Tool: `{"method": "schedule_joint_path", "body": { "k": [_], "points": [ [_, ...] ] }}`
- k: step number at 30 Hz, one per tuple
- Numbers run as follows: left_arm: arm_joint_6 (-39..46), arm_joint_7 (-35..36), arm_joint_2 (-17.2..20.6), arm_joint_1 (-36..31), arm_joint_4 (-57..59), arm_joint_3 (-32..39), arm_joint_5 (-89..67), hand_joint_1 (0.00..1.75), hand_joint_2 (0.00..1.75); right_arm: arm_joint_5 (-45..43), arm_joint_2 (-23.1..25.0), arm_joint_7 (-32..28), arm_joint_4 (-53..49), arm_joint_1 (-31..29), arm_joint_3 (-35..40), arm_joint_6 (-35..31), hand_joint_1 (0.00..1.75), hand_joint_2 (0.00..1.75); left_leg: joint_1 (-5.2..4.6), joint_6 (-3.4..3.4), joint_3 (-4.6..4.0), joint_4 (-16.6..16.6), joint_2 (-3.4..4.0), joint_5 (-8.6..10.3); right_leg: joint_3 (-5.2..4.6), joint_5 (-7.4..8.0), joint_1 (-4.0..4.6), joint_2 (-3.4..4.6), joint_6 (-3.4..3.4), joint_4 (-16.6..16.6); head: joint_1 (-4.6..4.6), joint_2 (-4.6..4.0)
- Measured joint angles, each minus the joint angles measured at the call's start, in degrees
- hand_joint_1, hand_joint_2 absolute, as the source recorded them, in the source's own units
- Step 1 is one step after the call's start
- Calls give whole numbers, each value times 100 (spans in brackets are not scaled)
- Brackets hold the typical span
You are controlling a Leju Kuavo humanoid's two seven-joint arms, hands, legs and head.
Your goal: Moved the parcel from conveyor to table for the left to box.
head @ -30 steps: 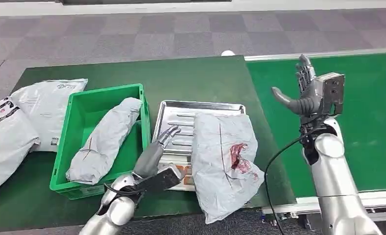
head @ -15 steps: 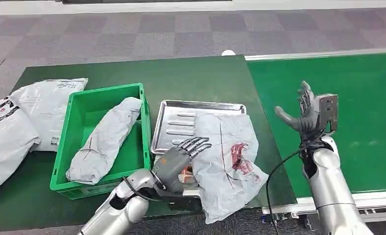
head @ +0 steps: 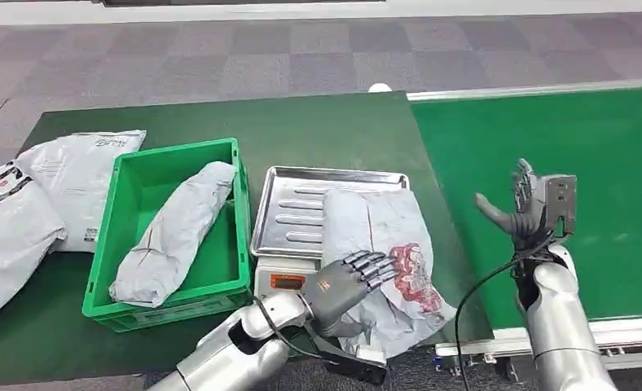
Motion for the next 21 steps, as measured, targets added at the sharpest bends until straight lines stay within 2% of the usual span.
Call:
{"method": "schedule_joint_path", "body": {
  "k": [5,6,7,13,21],
  "points": [
    [-96,-46,-81,-79,144,-142,28,0,175,-20,22,0,65,0,-61,30,0,175,-1,0,-2,1,1,0,0,0,-1,0,0,0,0,0],
    [-98,-48,-90,-89,166,-151,28,10,175,-20,24,2,74,0,-72,30,0,175,0,0,-2,1,0,0,0,0,-1,0,0,0,0,0],
    [-100,-52,-96,-98,181,-161,28,175,175,-20,26,2,81,1,-74,30,0,175,0,0,-2,1,0,0,0,0,-1,0,0,0,0,-2],
    [-288,-124,-179,-245,461,-323,-44,175,175,-72,31,-44,103,15,-83,63,0,175,0,1,-1,1,0,1,0,0,0,0,0,0,0,0],
    [-96,-210,-295,-427,902,-323,-39,175,175,-129,52,-98,-76,241,-172,114,0,175,0,1,0,0,0,1,1,1,0,2,0,0,0,-2]
  ]
}}
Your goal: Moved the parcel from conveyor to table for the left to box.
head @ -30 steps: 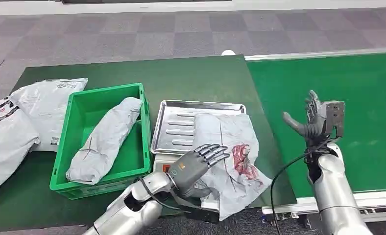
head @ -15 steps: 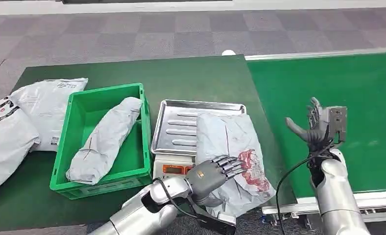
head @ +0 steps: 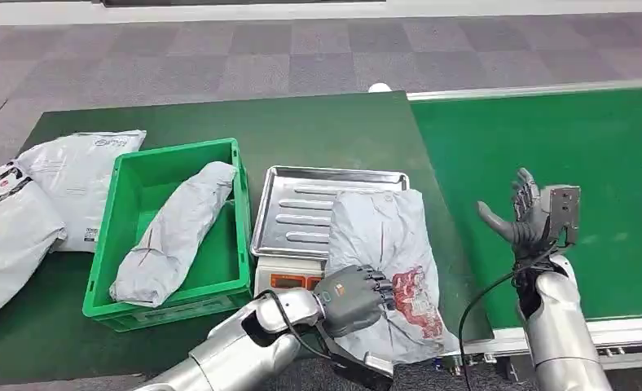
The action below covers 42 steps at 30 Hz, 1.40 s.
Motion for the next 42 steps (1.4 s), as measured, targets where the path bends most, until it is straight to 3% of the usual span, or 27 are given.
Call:
{"method": "schedule_joint_path", "body": {
  "k": [22,23,24,42],
  "points": [
    [68,26,-81,-183,276,0,-142,175,175,72,101,33,-453,241,-134,90,0,175,0,0,3,-1,4,1,0,3,1,2,-2,0,0,0],
    [109,44,-81,-191,276,0,-173,169,175,77,107,28,-466,240,-136,127,0,175,0,0,3,-1,4,2,0,4,1,2,-2,0,0,0],
    [164,66,-79,-204,276,0,-240,0,175,74,111,11,-468,238,-136,144,0,175,0,3,2,-1,4,4,0,5,1,2,-1,0,0,0],
    [219,452,54,-381,129,114,-413,0,175,22,223,-57,-575,207,-134,269,0,175,0,4,-2,-1,2,17,2,17,0,-1,0,1,0,0]
  ]
}}
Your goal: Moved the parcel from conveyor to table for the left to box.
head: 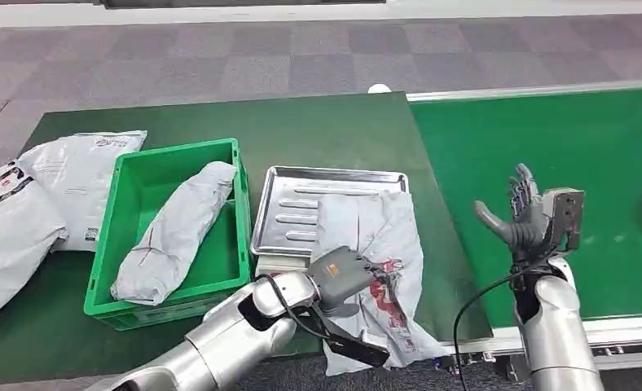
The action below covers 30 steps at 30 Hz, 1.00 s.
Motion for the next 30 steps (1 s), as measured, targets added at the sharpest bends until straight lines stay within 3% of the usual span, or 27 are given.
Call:
{"method": "schedule_joint_path", "body": {
  "k": [14,20,30],
  "points": [
    [-112,50,94,37,-306,87,144,0,175,-35,79,107,-35,28,-2,-39,0,175,0,-1,-3,0,-2,5,-2,1,0,-2,1,0,0,2],
    [391,332,179,208,-690,262,229,0,175,-52,90,181,-241,187,-15,-48,0,175,0,-1,-11,-1,-2,5,-12,1,0,-2,1,0,0,2],
    [435,354,253,324,-935,367,238,0,175,-61,94,192,-365,258,-52,-50,0,175,0,-1,-16,0,-1,5,-17,1,0,-2,1,0,0,0]
  ]
}}
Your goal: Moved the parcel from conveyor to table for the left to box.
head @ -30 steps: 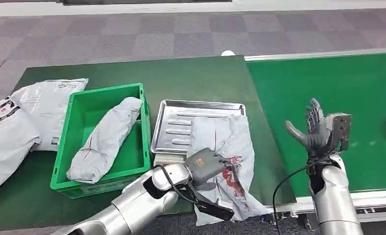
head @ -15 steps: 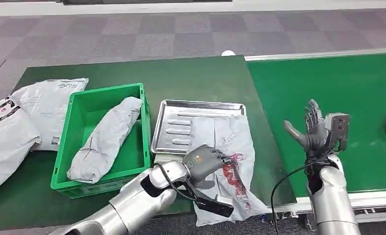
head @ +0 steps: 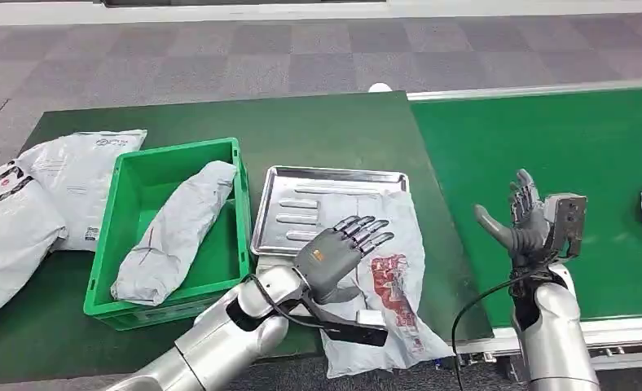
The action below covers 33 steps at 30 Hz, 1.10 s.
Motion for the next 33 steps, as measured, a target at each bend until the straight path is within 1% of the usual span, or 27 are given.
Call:
{"method": "schedule_joint_path", "body": {
  "k": [3,6,8,11,14,17,19,21,23,27,33],
  "points": [
    [235,0,7,48,-33,20,57,0,175,2,4,9,-9,13,-2,-29,0,175,0,0,0,0,0,0,-1,0,0,0,0,0,0,2],
    [1137,-96,24,228,-234,193,326,0,175,2,11,72,-87,81,-17,-107,0,175,0,0,-3,-1,0,0,-4,0,0,0,0,0,0,0],
    [1518,-195,48,345,-409,289,521,0,175,-4,11,85,-105,99,-20,-149,0,175,0,0,-5,-1,1,0,-7,0,0,1,0,0,0,2],
    [1689,-225,98,484,-680,339,710,0,175,-59,9,90,-101,93,-20,-205,0,175,0,0,-9,-1,0,0,-9,0,0,0,0,0,0,2],
    [1249,44,157,506,-813,339,739,0,175,-125,-2,19,-9,22,-20,-197,0,175,0,0,-9,-1,1,0,-8,0,0,0,0,0,0,2],
    [204,495,199,425,-772,230,541,0,175,-160,-15,-50,140,-99,-20,-116,0,175,0,2,-9,1,1,2,-9,4,0,0,-1,0,0,2],
    [-254,752,203,315,-627,96,235,0,175,-175,-17,-77,206,-162,-20,-48,0,175,0,2,-9,1,1,4,-10,5,0,0,-1,0,0,0],
    [-415,977,175,188,-392,-39,-134,0,175,-177,-17,-77,238,-196,-20,17,0,175,0,2,-9,2,1,4,-10,5,0,0,-1,0,0,0],
    [-593,1058,109,73,-98,-140,-372,0,175,-173,-17,-63,275,-240,-20,75,0,175,0,2,-10,1,1,4,-10,5,0,1,-1,0,0,0],
    [-756,990,-96,-63,547,-220,-459,0,175,-142,-13,-35,380,-356,-20,122,0,175,0,2,-10,1,-3,4,-9,5,0,-3,-1,0,0,0],
    [-841,874,-328,-293,1152,-356,-616,0,175,-146,-11,-18,404,-369,-20,142,0,175,-1,4,-11,2,-13,5,0,5,0,-16,0,0,0,0]
  ]
}}
